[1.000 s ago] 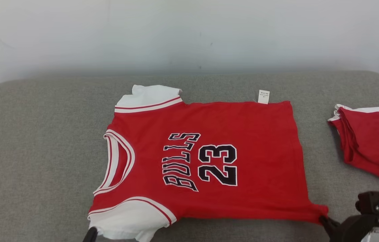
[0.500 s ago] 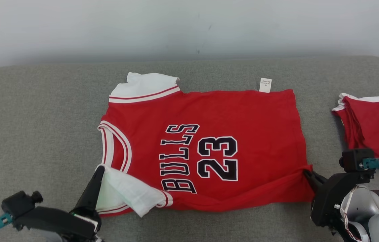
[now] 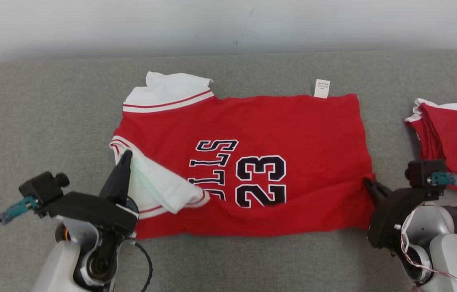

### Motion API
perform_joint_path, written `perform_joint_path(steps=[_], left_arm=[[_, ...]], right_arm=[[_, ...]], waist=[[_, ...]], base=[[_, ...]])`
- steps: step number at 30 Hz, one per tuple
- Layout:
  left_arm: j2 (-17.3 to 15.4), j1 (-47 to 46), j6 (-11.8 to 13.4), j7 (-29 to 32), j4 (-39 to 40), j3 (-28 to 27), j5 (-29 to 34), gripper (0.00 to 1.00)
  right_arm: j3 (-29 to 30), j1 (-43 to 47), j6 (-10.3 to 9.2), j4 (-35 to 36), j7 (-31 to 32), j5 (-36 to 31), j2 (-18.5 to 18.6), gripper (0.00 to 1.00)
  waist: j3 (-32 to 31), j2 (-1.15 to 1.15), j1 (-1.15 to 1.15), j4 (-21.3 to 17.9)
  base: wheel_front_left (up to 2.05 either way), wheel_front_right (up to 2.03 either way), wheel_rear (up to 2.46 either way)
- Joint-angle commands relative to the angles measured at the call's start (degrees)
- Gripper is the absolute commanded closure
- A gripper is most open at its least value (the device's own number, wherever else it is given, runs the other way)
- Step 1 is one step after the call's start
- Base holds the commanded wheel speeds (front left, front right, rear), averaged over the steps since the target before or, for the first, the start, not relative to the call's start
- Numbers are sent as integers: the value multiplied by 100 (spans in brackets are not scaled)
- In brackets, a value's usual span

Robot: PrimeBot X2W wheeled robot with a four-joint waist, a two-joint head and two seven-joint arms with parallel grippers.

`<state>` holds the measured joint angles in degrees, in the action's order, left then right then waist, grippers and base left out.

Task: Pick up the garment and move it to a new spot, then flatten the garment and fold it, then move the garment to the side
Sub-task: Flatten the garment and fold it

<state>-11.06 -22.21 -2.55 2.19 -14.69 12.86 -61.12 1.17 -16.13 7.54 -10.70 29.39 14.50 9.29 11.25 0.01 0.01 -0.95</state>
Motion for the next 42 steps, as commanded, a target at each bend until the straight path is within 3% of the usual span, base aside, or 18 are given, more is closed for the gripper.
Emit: perform_joint_path(steps=[1,16,17,18,19,20,21,29,36,42], left_arm=[[-5,-156,-53,-94,-83,14,108,100],[-21,-1017,-181,-641,-1330,278,743,100],[-34,-1045,-160,-685,-1394,291,784,66],[-34,-1045,-160,-685,-1394,291,784,66],[-44,-1066,-118,-715,-1466,310,837,0],[-78,-1092,-90,-758,-1532,336,925,0],[-101,-1102,-48,-798,-1586,357,988,0],[-349,-632,119,-1107,-1635,520,1392,0],[-590,313,280,-856,-870,748,1474,0],[-807,839,859,-473,-448,971,1778,0]], right_arm=[[39,-71,-12,-55,-100,-32,-32,100],[160,-260,-12,-520,-450,-294,-151,100],[142,-277,-12,-550,-488,-299,-155,100],[142,-277,-12,-550,-488,-299,-155,100],[92,-316,-12,-559,-559,-302,-148,100],[55,-371,-12,-561,-637,-257,-143,38],[38,-415,-12,-569,-740,-232,-132,0],[-97,-414,-12,-638,-1172,-67,-17,0],[380,211,-12,-219,-324,142,-9,0],[940,802,-12,482,432,-179,-277,0]], waist=[[44,-1,-1,-23],[185,-1,-1,-94],[188,-1,-1,-99],[188,-1,-1,-99],[190,-1,-1,-102],[192,-1,-1,-103],[191,-1,-1,-102],[61,-1,-1,-54],[-109,-1,-1,53],[-178,-1,-1,48]], base=[[0,0,0],[0,0,0],[0,0,0],[0,0,0],[0,0,0],[0,0,0],[0,0,0],[0,0,0],[0,0,0],[0,0,0]])
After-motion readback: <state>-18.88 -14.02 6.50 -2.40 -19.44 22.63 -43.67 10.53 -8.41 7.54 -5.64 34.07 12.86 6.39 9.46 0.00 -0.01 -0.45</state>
